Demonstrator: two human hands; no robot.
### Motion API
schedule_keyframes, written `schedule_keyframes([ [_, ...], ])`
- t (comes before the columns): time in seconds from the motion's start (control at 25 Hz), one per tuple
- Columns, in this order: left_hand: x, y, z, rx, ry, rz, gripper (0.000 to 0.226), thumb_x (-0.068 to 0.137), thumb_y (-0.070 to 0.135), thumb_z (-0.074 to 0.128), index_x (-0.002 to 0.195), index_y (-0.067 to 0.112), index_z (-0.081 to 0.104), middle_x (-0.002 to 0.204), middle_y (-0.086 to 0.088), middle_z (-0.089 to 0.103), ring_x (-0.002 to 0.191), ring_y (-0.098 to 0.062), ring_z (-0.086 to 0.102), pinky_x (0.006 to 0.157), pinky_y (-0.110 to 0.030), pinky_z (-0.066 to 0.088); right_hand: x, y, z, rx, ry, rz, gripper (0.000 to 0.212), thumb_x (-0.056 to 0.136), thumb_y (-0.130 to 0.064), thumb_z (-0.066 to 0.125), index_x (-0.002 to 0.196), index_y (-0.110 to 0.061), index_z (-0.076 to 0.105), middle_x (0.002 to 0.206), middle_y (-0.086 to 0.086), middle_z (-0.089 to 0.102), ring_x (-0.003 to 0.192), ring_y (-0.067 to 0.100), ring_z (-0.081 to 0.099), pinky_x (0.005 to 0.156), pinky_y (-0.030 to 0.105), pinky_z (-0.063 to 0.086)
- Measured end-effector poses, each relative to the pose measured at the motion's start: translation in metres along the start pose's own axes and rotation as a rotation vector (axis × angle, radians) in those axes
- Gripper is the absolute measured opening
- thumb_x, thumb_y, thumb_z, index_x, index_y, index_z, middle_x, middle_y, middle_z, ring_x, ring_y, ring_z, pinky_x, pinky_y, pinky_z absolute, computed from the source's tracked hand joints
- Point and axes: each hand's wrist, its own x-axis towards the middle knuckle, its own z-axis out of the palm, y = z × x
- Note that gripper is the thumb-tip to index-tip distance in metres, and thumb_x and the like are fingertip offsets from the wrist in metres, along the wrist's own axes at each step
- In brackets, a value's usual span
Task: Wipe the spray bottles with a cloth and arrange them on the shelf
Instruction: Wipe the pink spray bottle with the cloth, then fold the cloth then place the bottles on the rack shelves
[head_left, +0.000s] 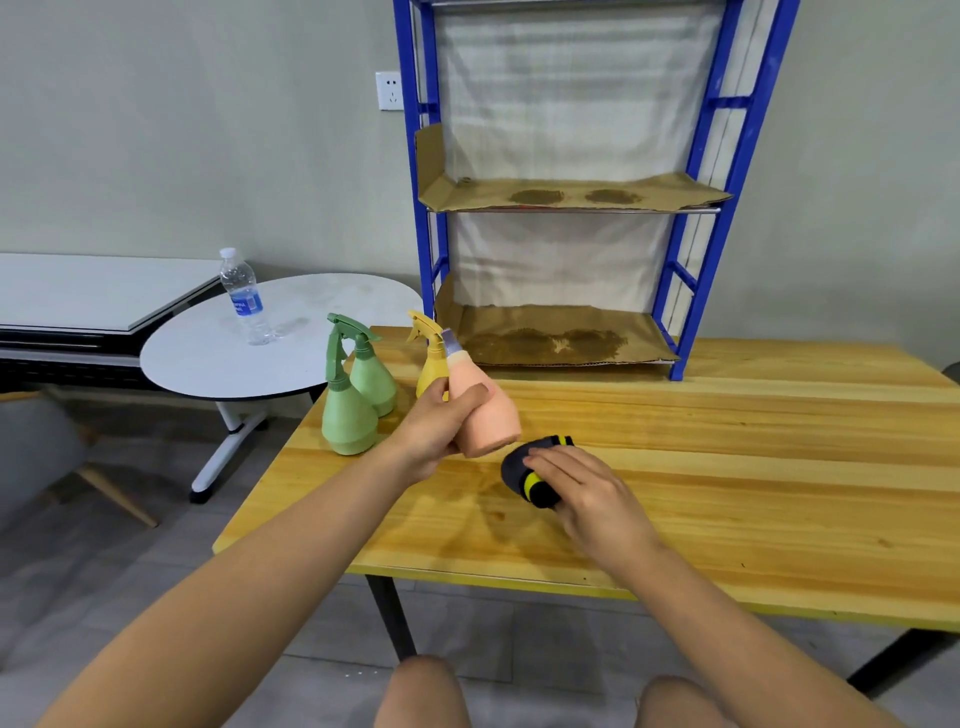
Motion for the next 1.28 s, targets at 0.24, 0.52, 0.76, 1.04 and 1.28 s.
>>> schedule_keyframes([
  [0.24,0.009,-0.033,-0.016,0.565,0.210,0.317,0.075,0.082,0.031,0.079,0.141,0.018,0.034,0.122,0.001,0.053,0.109,-0.019,0.056,0.088,-0.034,0.051,0.010,-0.009,0.006,-0.010,-0.140,0.222,0.064,0.068,0.006,0.075,0.129,-0.010,0.064,0.125,0.005,0.067,0.117,0.029,0.060,0.095,0.044,0.054],
  [0.52,0.022,-0.062,-0.036,0.750,0.229,0.290,0.074,0.084,0.035,0.076,0.141,0.024,0.030,0.136,-0.005,0.054,0.117,-0.025,0.057,0.096,-0.045,0.053,0.020,-0.012,0.009,0.065,-0.196,0.342,0.054,0.088,-0.005,0.064,0.139,-0.019,0.055,0.136,-0.004,0.059,0.130,0.018,0.046,0.104,0.034,0.044],
  [0.76,0.022,-0.067,-0.040,0.732,0.253,0.186,0.087,0.080,0.039,0.080,0.148,0.021,0.028,0.141,-0.006,0.049,0.125,-0.028,0.051,0.102,-0.048,0.048,0.018,-0.016,0.005,0.067,-0.136,0.354,0.051,0.086,-0.007,0.068,0.135,-0.021,0.059,0.131,-0.007,0.060,0.126,0.017,0.046,0.100,0.031,0.045],
  [1.04,-0.040,-0.059,-0.006,0.664,0.272,0.369,0.019,0.098,0.035,0.055,0.102,0.017,0.061,0.097,0.000,0.066,0.094,-0.023,0.062,0.070,-0.021,0.044,0.001,-0.017,-0.018,-0.025,-0.015,0.138,0.063,0.068,0.002,0.080,0.124,-0.021,0.063,0.116,0.001,0.057,0.105,0.025,0.054,0.082,0.041,0.054],
  [1.28,-0.057,-0.028,0.069,0.116,-0.356,0.002,0.021,0.098,0.028,0.064,0.100,0.008,0.070,0.095,-0.009,0.073,0.089,-0.019,0.069,0.081,-0.032,0.057,-0.036,-0.008,-0.053,-0.115,0.133,0.080,0.071,0.068,-0.003,0.071,0.133,-0.028,0.057,0.119,0.010,0.060,0.103,0.029,0.056,0.080,0.038,0.051],
])
